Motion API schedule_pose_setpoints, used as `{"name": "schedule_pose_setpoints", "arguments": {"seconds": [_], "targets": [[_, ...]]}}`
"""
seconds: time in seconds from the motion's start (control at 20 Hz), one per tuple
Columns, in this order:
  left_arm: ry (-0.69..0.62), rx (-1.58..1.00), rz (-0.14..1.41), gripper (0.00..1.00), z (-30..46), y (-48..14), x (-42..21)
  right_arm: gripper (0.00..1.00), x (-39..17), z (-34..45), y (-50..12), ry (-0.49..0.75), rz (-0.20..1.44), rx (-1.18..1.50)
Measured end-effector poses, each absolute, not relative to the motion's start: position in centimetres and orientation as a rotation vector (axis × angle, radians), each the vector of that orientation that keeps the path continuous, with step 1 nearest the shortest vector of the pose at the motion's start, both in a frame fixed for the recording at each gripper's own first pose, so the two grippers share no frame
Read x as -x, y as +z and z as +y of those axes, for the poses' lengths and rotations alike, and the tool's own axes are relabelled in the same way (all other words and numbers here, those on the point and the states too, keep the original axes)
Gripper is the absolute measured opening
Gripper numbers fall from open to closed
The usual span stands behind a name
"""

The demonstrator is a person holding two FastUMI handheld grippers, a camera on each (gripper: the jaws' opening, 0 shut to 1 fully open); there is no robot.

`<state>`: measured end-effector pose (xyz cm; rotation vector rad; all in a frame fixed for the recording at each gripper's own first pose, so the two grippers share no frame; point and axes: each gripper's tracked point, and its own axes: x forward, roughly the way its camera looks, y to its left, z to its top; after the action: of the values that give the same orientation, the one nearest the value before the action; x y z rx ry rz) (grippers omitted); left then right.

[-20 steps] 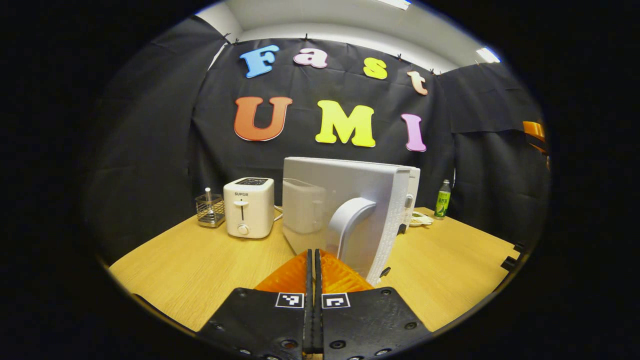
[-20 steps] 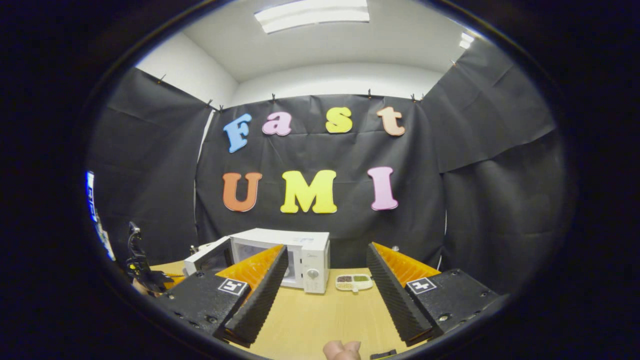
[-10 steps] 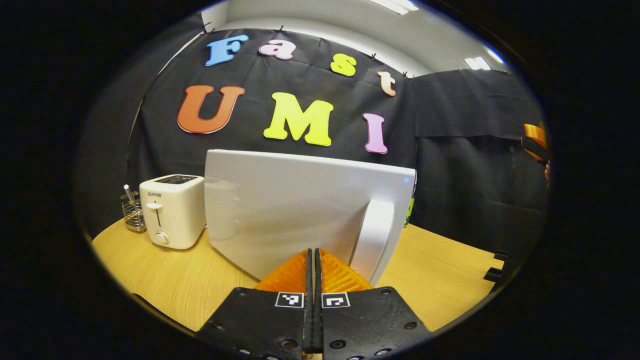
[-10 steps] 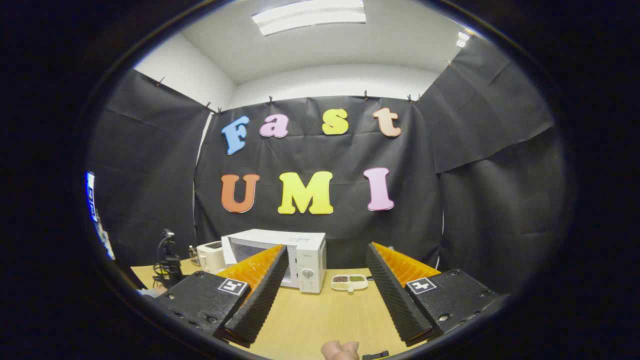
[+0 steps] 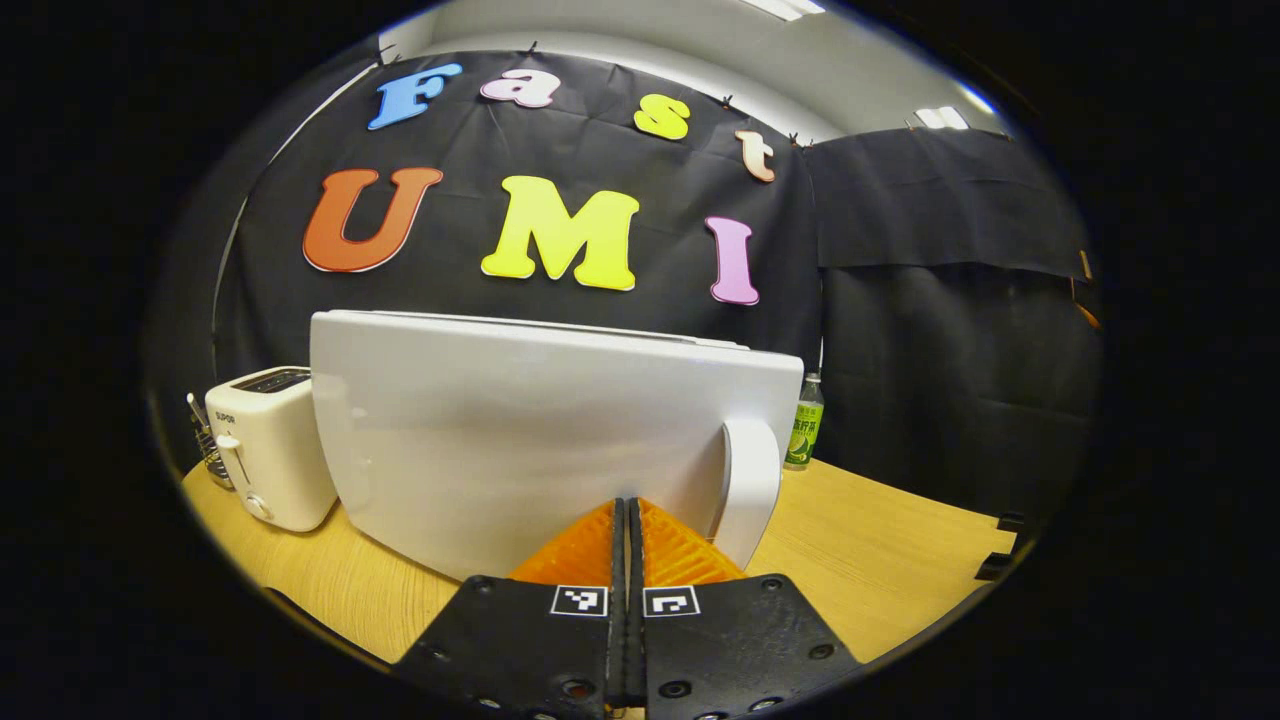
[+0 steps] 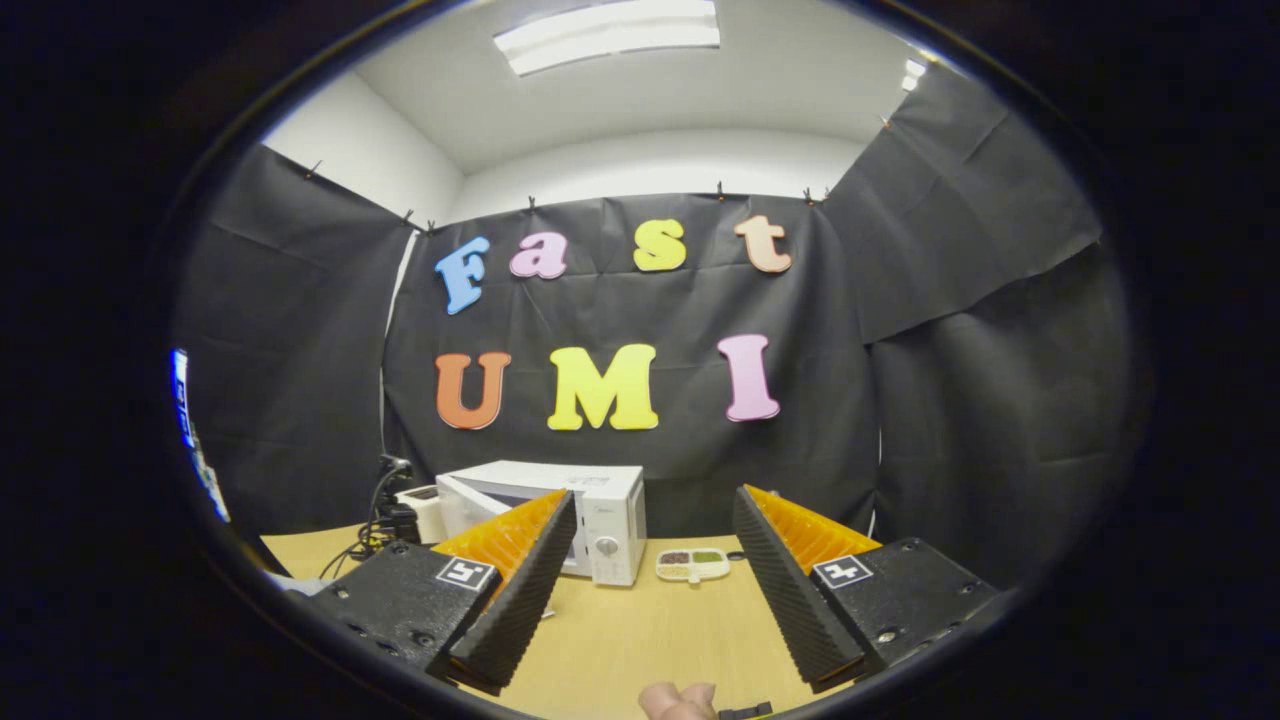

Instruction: Open the microwave oven with the left hand, put the food in, and close the microwave oven.

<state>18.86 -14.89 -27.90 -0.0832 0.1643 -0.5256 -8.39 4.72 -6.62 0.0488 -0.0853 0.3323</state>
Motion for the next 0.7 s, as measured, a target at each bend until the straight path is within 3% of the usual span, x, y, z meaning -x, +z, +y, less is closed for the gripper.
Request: {"name": "schedule_pose_setpoints", "arguments": {"seconds": [0.05,0.15,0.2,0.25,0.3,0.5,0.55,0.6,0.7], "targets": [[-0.518,0.067,0.167,0.0,-15.3,-28.0,-19.6,0.91,8.3,4.6,-6.8,0.334,-0.083,-0.05],[-0.505,0.05,0.17,0.0,-16.3,-28.0,-20.9,0.91,8.0,4.1,-7.0,0.331,-0.078,-0.052],[-0.506,0.056,0.177,0.0,-16.7,-28.2,-21.5,1.0,7.8,3.8,-7.2,0.328,-0.075,-0.053],[-0.502,0.06,0.184,0.0,-17.1,-28.3,-22.3,1.0,7.6,3.5,-7.4,0.323,-0.071,-0.053],[-0.499,0.067,0.19,0.0,-17.5,-28.3,-23.0,0.91,7.4,3.3,-7.5,0.318,-0.07,-0.051],[-0.483,0.076,0.212,0.0,-19.1,-28.6,-25.4,0.91,6.5,2.7,-7.9,0.31,-0.074,-0.045],[-0.482,0.072,0.216,0.0,-19.6,-28.7,-25.9,1.0,6.3,2.7,-8.1,0.316,-0.069,-0.048],[-0.475,0.064,0.217,0.0,-20.0,-28.8,-26.5,0.91,6.0,2.7,-8.5,0.32,-0.065,-0.052],[-0.453,0.037,0.217,0.0,-20.8,-28.8,-27.9,0.91,5.2,2.4,-9.0,0.316,-0.054,-0.06]]}}
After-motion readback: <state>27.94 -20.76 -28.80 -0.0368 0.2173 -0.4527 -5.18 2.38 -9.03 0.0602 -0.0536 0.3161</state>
